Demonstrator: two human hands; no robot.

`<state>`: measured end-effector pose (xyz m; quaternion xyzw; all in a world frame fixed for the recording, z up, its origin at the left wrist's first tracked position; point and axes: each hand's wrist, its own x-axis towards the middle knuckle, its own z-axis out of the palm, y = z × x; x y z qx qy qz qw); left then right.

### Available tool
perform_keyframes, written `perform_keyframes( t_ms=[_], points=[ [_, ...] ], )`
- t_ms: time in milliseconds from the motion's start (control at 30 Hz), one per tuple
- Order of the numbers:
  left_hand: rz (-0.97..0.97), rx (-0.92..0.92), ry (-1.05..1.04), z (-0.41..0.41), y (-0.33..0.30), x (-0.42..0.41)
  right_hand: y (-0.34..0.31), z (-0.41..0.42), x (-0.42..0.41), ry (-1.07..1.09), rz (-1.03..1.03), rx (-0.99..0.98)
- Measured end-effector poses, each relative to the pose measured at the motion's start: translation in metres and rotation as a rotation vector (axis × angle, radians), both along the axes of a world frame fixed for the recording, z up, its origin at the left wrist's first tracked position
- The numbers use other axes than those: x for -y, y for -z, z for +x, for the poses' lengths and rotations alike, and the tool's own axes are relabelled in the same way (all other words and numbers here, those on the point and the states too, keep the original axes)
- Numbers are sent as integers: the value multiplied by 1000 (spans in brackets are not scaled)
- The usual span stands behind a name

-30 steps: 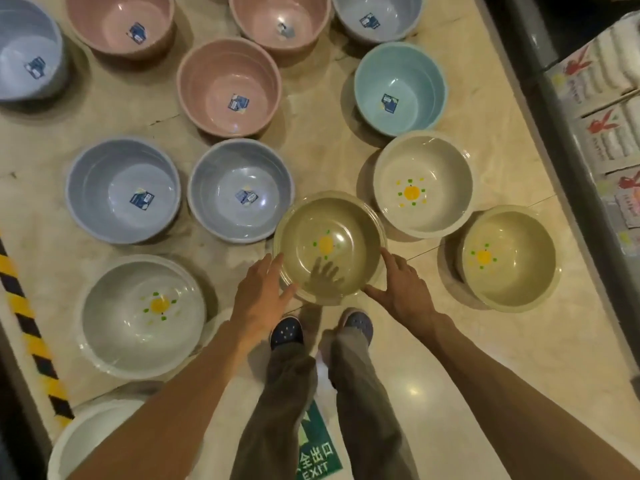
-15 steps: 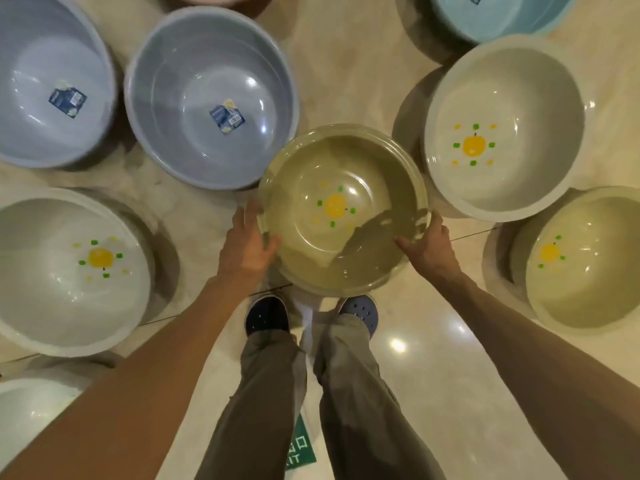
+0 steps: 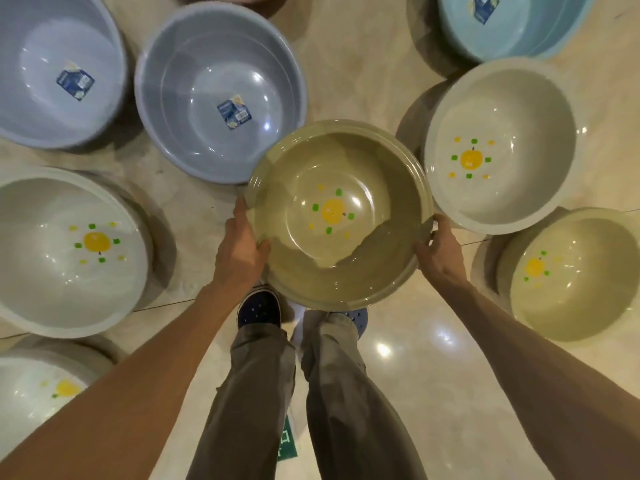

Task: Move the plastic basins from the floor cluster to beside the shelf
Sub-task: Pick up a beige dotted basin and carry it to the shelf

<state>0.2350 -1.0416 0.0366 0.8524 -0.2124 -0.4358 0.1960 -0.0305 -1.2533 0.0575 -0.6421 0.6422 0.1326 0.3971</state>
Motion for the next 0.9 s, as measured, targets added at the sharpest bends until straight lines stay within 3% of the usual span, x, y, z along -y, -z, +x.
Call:
perform_keyframes(
  t_ms=[233, 500, 733, 900],
  points=[
    [44, 86, -96, 27, -106, -26, -114, 54, -6, -169, -94, 160],
    [28, 161, -300, 55, -219, -123, -211, 143, -42, -402, -141, 243],
    [-31, 246, -665, 44, -280, -266, -259, 239, -140, -733, -60, 317],
    [51, 227, -923, 22, -295, -372, -270, 297, -244, -955, -3, 364]
  ],
)
